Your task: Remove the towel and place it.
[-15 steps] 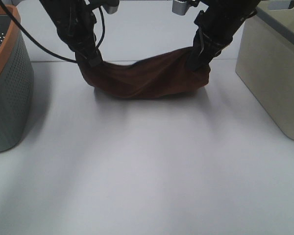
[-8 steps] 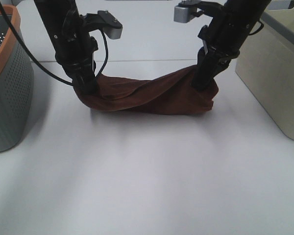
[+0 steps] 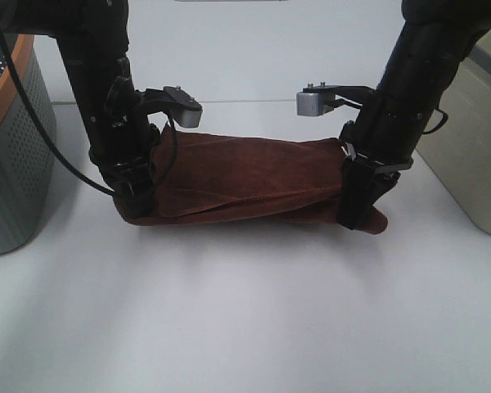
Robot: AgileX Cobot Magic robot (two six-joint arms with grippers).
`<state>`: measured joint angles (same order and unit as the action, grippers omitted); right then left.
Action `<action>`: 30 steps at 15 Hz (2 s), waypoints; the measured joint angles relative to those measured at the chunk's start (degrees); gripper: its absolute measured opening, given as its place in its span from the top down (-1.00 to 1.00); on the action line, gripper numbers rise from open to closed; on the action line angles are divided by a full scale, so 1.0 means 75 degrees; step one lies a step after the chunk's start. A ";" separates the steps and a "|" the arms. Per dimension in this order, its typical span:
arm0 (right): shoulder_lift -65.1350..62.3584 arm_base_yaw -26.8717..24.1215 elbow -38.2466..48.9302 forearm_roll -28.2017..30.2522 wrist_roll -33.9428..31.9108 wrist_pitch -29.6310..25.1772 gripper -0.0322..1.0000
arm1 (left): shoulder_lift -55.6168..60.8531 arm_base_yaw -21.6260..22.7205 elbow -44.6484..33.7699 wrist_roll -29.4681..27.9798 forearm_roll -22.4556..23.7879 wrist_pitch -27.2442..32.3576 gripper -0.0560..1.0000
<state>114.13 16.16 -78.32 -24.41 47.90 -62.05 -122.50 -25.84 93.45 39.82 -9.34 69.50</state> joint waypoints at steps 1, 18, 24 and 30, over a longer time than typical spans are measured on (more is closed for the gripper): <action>0.0000 0.0000 0.0122 0.0000 -0.0015 0.0008 0.94 | 0.0000 0.0000 -0.0008 0.0000 0.0000 0.0000 0.89; 0.0000 0.0000 0.0222 -0.0359 -0.1528 0.0008 -0.14 | 0.0000 0.0000 -0.0038 -0.0871 -0.0092 0.0008 -0.80; -0.0038 0.0000 -0.0680 0.0122 -0.2895 0.0000 -0.14 | 0.0053 0.0000 0.0688 -0.1604 -0.0099 0.0023 -0.83; -0.0733 0.0000 -0.2651 0.0680 -0.5149 -0.0015 -0.14 | 0.0848 0.0000 0.1841 -0.3346 0.0092 0.0015 -0.83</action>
<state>108.63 16.16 -98.20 -19.31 9.28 -62.17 -116.14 -25.84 107.26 14.73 -8.65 69.61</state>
